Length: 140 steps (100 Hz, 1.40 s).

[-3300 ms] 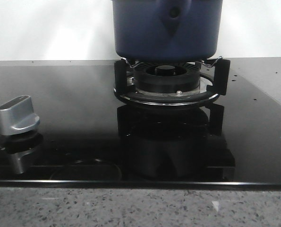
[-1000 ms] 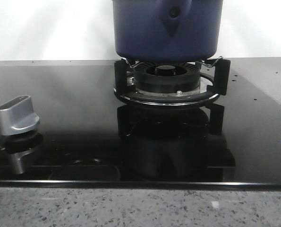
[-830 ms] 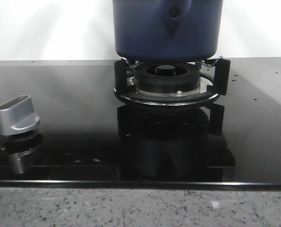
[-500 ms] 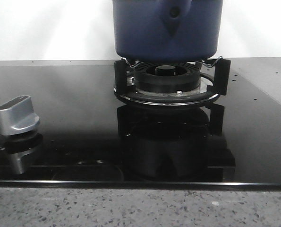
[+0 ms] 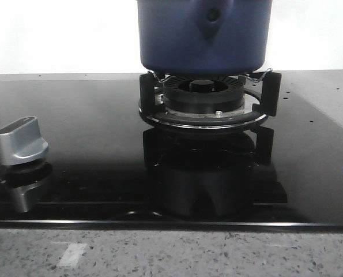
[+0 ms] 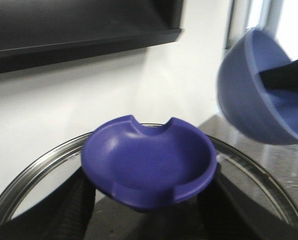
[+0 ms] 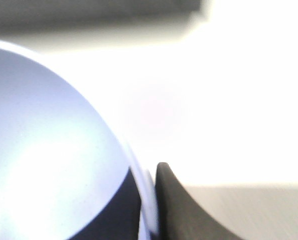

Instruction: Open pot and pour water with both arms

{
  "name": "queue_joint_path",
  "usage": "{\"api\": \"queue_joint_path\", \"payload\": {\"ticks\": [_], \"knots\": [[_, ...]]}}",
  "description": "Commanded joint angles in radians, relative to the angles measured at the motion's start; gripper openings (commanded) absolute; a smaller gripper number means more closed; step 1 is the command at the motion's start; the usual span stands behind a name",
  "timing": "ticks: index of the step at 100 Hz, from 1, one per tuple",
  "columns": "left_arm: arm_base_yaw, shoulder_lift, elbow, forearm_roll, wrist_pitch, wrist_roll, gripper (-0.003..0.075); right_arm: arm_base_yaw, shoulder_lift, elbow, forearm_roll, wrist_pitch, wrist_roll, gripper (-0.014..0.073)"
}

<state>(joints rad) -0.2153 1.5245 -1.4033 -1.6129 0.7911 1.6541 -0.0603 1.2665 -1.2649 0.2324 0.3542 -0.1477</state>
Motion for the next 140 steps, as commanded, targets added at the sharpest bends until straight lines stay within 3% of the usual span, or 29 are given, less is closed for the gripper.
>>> {"api": "queue_joint_path", "payload": {"ticks": [1, 12, 30, 93, 103, 114, 122, 140], "knots": [[-0.045, -0.046, -0.040, -0.102, 0.022, -0.006, 0.0368, -0.098, -0.027, -0.050, 0.010, 0.169, 0.004, -0.0067], [-0.095, -0.037, -0.040, -0.107, 0.004, 0.013, 0.0368, -0.220, 0.002, -0.050, 0.008, 0.395, 0.004, -0.0067], [-0.157, -0.007, -0.042, -0.112, 0.007, 0.014, 0.0368, -0.338, 0.087, -0.022, 0.007, 0.555, 0.004, -0.0067], [-0.200, 0.003, -0.042, -0.130, 0.007, 0.014, 0.0368, -0.360, 0.218, 0.070, -0.026, 0.495, 0.002, -0.0060], [-0.200, 0.003, -0.042, -0.130, 0.007, 0.014, 0.0368, -0.360, 0.218, 0.069, -0.037, 0.495, 0.000, 0.0039], [-0.200, 0.003, -0.042, -0.130, 0.007, 0.014, 0.0368, -0.360, 0.218, 0.069, -0.039, 0.502, 0.000, 0.0276], [-0.200, 0.003, -0.042, -0.130, 0.007, 0.014, 0.0368, -0.360, 0.216, 0.069, -0.039, 0.505, 0.000, 0.0391], [-0.200, 0.003, -0.042, -0.137, 0.007, 0.014, 0.0368, -0.360, 0.163, 0.042, -0.039, 0.549, 0.000, 0.0423]]}}
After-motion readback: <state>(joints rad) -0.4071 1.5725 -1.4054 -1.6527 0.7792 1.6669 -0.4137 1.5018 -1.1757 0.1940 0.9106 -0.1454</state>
